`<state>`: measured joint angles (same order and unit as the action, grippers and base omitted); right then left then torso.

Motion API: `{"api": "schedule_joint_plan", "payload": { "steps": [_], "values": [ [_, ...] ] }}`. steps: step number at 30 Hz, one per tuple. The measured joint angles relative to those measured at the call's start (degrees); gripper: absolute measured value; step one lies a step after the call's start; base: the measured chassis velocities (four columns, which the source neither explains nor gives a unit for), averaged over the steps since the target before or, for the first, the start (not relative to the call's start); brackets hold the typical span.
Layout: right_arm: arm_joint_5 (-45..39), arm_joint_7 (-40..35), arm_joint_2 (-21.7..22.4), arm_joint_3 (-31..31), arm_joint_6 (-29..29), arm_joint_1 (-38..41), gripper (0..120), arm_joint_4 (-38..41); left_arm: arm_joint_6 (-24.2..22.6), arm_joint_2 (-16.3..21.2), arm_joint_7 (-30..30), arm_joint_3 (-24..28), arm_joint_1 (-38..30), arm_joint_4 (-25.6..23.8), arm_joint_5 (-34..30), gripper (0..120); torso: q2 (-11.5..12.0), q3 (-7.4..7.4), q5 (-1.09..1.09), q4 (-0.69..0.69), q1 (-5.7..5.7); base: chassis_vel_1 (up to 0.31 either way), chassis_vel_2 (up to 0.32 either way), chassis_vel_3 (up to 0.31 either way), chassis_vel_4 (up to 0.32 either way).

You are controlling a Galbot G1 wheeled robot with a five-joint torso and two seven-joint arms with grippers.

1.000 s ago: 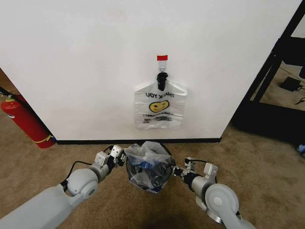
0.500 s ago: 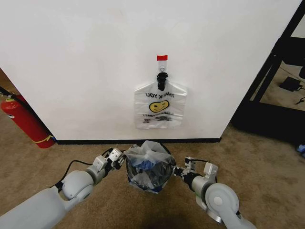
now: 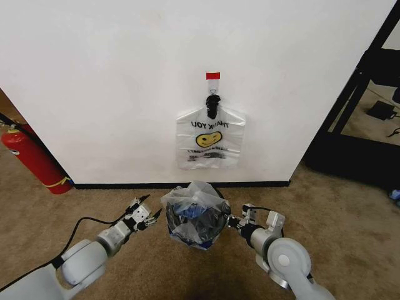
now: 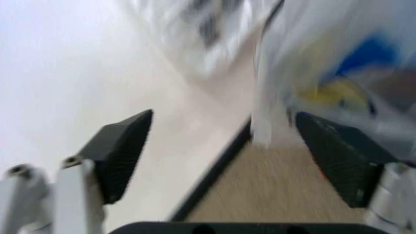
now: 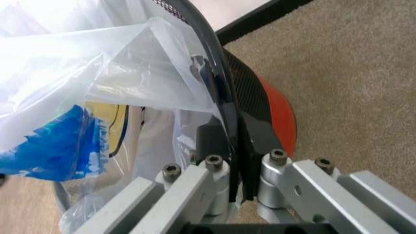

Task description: Pick up the garbage bag from the wall and place it over the trash bin.

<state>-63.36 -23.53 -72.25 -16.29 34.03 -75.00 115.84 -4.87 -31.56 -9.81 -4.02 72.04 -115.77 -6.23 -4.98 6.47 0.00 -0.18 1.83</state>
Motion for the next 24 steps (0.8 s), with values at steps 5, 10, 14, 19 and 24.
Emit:
{"api": "schedule_joint_plan", "payload": {
  "steps": [5, 10, 14, 19, 24],
  "values": [
    [0.09, -0.32, 0.09, -0.28, -0.08, -0.2, 0, 0.17, 0.36, -0.5, 0.88, 2.71, -1.2, -3.18, 5.37, 100, 0.0, 0.0, 0.0, 0.01, 0.0, 0.0, 0.0, 0.0, 0.0],
    [0.11, -0.6, 0.18, -0.26, -0.09, -0.33, 0, 0.65, -0.16, -0.88, 2.61, 7.82, -6.0, -2.4, 10.48, 100, 0.0, 0.0, 0.0, -0.01, 0.0, 0.0, 0.0, 0.0, 0.0],
    [0.11, -0.75, 0.16, -0.22, -0.09, -0.43, 0, 0.99, -0.88, -0.63, 3.24, 10.0, -7.95, -1.54, 11.23, 100, 0.0, 0.0, 0.0, -0.01, 0.0, 0.0, 0.0, 0.0, 0.0],
    [0.17, -0.89, 0.15, -0.13, -0.09, -0.42, 0, 1.16, -2.06, -0.78, 3.85, 11.57, -9.69, -1.22, 10.96, 97, 0.0, 0.0, 0.0, 0.01, 0.0, 0.0, 0.0, 0.0, 0.0],
    [0.3, -0.92, 0.11, -0.01, -0.09, -0.47, 0, 1.25, -2.68, -1.09, 4.3, 13.18, -12.08, -1.04, 9.96, 88, 0.0, 0.0, 0.0, 0.01, 0.0, 0.0, 0.0, 0.0, 0.0]
  ]
}}
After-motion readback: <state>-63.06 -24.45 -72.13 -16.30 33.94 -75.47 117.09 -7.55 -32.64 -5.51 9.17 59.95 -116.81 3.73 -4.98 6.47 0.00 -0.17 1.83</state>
